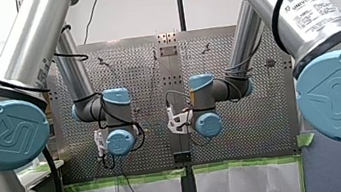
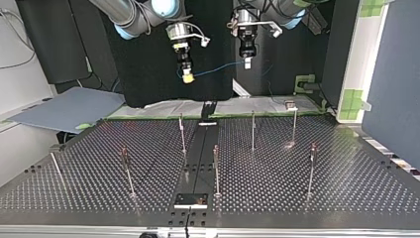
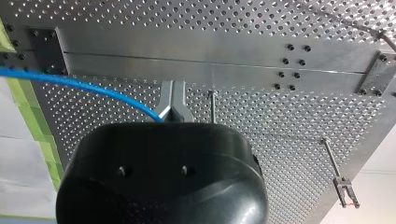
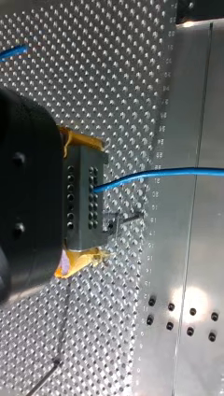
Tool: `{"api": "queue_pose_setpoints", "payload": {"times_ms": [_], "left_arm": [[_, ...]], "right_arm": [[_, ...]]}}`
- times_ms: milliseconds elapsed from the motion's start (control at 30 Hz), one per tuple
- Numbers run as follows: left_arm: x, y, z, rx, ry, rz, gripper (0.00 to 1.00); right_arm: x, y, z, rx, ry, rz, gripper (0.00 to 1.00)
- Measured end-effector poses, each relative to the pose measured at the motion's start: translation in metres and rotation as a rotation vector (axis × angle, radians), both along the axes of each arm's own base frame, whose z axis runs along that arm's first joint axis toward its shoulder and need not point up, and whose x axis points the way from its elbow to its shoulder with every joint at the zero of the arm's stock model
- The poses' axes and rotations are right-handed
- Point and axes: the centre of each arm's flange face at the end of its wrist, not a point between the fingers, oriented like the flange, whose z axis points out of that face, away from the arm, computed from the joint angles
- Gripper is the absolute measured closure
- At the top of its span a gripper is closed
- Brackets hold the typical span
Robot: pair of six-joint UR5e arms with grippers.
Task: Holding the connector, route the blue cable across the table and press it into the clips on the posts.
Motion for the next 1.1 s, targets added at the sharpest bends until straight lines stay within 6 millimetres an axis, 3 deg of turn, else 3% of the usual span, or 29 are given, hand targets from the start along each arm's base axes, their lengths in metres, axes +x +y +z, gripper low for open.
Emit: {"api": "queue_pose_setpoints", "payload": {"times_ms": [267,767,1100], "left_arm": [[0.000,0.000,0.000,0.000,0.000,0.000,1.00],[0.000,-0.001,0.001,-0.003,-0.002,0.000,1.00],[0.004,-0.015,0.032,-0.049,-0.031,-0.023,1.00]], "right_arm": [[-0.008,0.011,-0.028,0.073,0.075,0.008,1.00],[-0.010,0.012,-0.031,0.087,0.089,0.008,1.00],[-0.010,0.012,-0.031,0.087,0.089,0.008,1.00]]}}
